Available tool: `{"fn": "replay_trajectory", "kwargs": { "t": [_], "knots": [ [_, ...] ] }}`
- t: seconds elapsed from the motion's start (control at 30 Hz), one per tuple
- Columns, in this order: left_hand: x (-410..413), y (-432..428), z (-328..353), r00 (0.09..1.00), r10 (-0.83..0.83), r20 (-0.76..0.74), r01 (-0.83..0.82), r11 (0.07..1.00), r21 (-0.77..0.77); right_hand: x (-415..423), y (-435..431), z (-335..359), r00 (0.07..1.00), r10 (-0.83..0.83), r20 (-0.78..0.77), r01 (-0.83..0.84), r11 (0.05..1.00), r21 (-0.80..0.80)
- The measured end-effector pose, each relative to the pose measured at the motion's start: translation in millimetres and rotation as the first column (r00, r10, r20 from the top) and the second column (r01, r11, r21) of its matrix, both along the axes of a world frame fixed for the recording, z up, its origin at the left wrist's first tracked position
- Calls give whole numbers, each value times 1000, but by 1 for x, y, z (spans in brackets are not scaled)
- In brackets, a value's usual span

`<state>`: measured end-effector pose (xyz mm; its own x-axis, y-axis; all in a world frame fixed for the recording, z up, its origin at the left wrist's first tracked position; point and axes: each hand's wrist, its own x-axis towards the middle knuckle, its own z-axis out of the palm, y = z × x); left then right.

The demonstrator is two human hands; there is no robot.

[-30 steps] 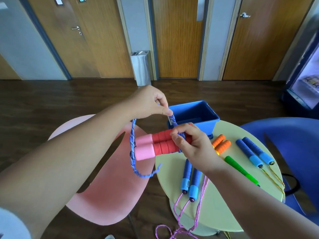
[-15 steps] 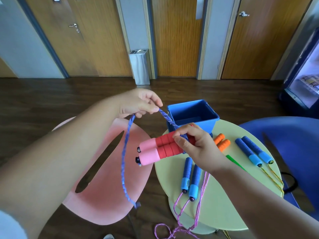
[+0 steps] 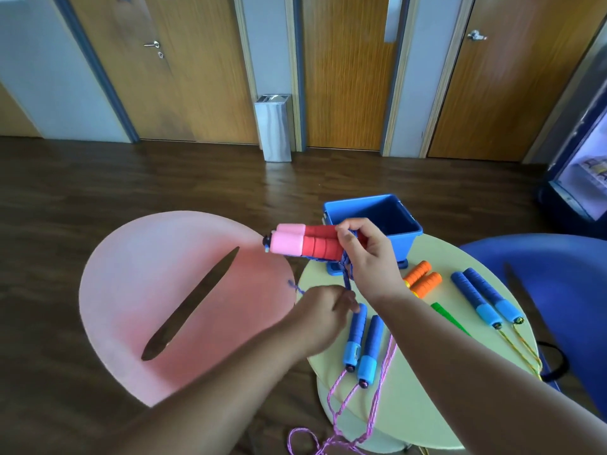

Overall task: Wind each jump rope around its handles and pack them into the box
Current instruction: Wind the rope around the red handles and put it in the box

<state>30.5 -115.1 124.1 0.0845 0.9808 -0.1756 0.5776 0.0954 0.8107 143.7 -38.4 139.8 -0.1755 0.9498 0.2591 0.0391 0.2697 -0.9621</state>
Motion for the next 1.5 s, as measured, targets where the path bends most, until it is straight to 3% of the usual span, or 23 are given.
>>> {"fn": "replay_trajectory", "kwargs": {
  "t": [0.13, 0.2, 0.27, 0.33, 0.43, 0.53, 0.6, 0.73, 0.9, 1.0, 1.17, 1.3, 1.5],
  "knots": [
    [8, -17, 32, 975, -157, -159, 176, 977, 119, 4, 3, -16, 997, -29, 69, 27, 999, 23],
    [-1, -12, 52, 988, -125, -93, 141, 972, 189, 8, 2, -21, 998, -7, 58, 6, 1000, 18],
    [-12, -2, 70, 996, -30, 83, 16, 986, 167, 11, -2, -23, 997, 22, 67, -24, 999, 40],
    [-19, 6, 89, 988, 16, 153, -39, 988, 148, 10, -8, -24, 995, 30, 90, -42, 991, 129],
    [-23, 18, 109, 998, 69, 10, -70, 971, 228, 6, -16, -17, 995, 23, 98, -44, 976, 215],
    [-26, 29, 124, 986, 136, -93, -108, 960, 257, 5, -24, -5, 993, 78, -91, -70, 993, 91],
    [-29, 36, 131, 966, 140, -218, -91, 971, 220, 8, -28, -1, 981, 120, -152, -107, 990, 92],
    [-32, 46, 137, 919, 87, -384, -34, 989, 143, 8, -31, -7, 989, 129, -75, -119, 985, 127],
    [-37, 59, 145, 864, -39, -503, 62, 998, 30, 11, -36, -13, 991, 111, 72, -121, 979, 167],
    [-37, 65, 156, 782, -159, -602, 146, 987, -72, 13, -40, -12, 975, 178, 134, -192, 976, 101],
    [-38, 77, 167, 678, -325, -660, 240, 946, -220, 13, -40, -8, 951, 198, 239, -231, 966, 120],
    [-43, 90, 173, 726, -395, -562, 293, 918, -267, 12, -42, -4, 957, 182, 226, -226, 956, 186],
    [-75, 114, 172, 816, -256, -518, 210, 967, -147, 25, -36, 14, 969, 196, 148, -224, 953, 206]
  ]
}}
